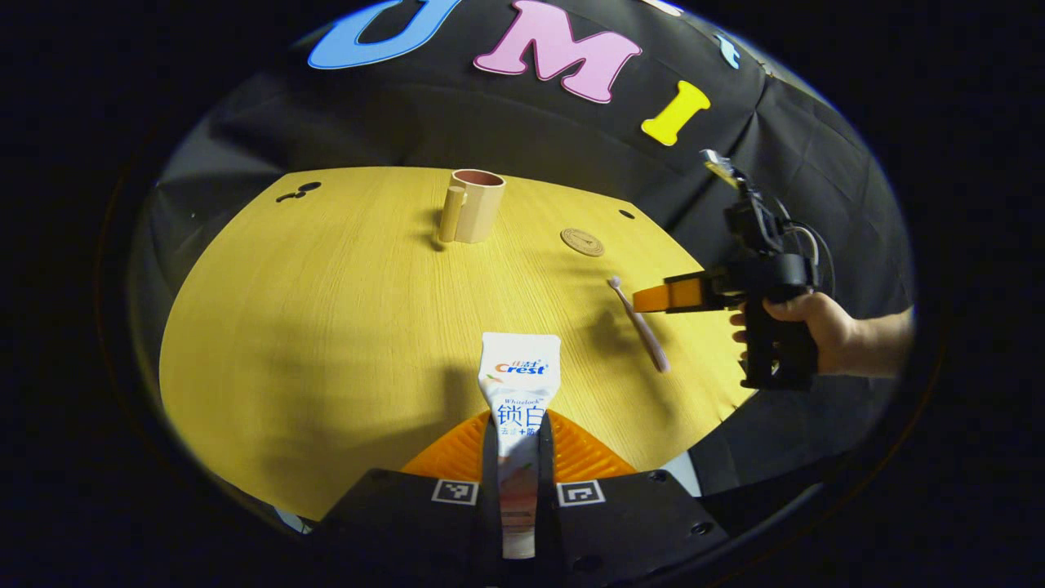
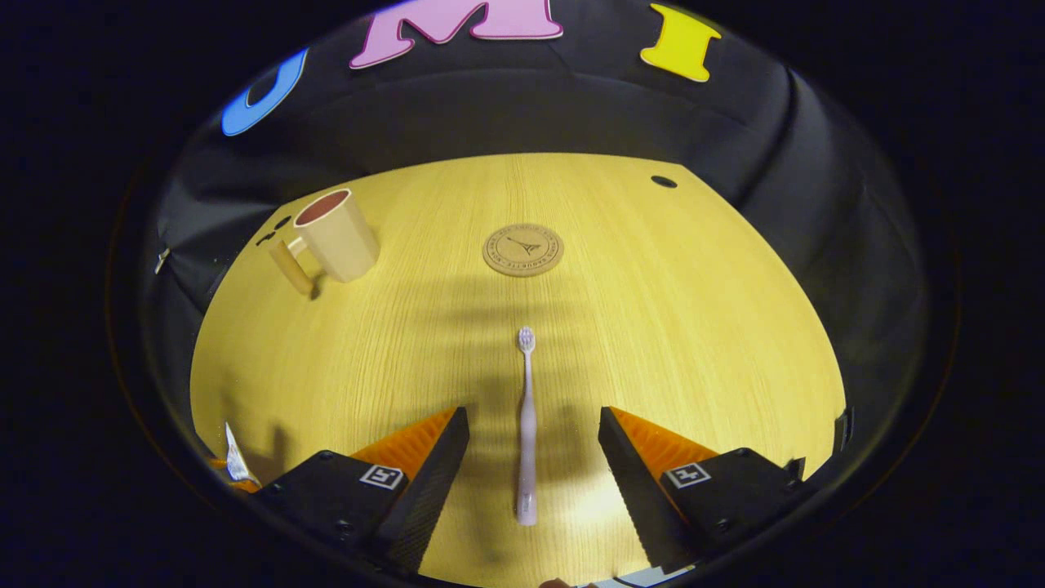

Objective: Put the toothbrush and toothpaste on the desktop into the cup, then pick up the cup and place it on the coaster on the desktop.

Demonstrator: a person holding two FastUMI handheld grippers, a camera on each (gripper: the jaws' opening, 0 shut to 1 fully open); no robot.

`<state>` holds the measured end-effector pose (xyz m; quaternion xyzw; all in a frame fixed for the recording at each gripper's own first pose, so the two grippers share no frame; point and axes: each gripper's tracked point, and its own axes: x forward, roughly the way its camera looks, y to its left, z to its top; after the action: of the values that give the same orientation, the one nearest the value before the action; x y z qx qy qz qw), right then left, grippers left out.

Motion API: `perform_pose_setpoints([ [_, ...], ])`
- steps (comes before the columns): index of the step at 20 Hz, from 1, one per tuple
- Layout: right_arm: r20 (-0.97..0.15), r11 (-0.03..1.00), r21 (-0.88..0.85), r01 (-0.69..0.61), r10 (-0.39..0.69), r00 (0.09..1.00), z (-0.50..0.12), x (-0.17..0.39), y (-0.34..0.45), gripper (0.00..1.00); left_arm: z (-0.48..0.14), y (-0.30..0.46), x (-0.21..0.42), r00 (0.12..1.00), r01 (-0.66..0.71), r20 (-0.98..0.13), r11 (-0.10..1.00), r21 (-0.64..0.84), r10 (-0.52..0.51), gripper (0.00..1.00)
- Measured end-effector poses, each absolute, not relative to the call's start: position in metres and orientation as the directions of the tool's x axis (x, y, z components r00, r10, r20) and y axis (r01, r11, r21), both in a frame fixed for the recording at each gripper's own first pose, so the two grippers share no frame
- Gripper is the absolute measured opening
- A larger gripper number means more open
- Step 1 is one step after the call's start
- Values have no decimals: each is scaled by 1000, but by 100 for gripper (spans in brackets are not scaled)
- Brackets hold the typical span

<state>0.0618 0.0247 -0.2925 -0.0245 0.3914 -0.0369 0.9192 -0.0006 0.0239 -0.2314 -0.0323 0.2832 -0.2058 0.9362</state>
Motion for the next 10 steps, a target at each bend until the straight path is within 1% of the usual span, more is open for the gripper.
perform_pose_setpoints([
  [3, -756, 994, -77, 74, -107, 646, -309, 64, 22, 98, -231, 28, -10, 748, 386, -512, 905, -182, -422, 21],
  [5, -765, 992, -92, 82, -123, 632, -314, 66, 20, 98, -233, 33, -12, 748, 377, -518, 908, -185, -416, 20],
  [7, -797, 995, -63, 82, -100, 595, -322, 60, 24, 98, -232, 37, -11, 750, 361, -521, 912, -195, -408, 20],
  [8, -781, 993, -61, 97, -108, 615, -321, 67, 22, 99, -231, 39, -11, 752, 355, -520, 914, -199, -405, 20],
  [9, -792, 992, -56, 113, -113, 600, -322, 64, 21, 98, -229, 39, -10, 755, 350, -516, 914, -203, -404, 20],
  [10, -784, 991, -57, 123, -121, 609, -321, 68, 20, 96, -227, 40, -8, 758, 346, -514, 916, -205, -401, 25],
])
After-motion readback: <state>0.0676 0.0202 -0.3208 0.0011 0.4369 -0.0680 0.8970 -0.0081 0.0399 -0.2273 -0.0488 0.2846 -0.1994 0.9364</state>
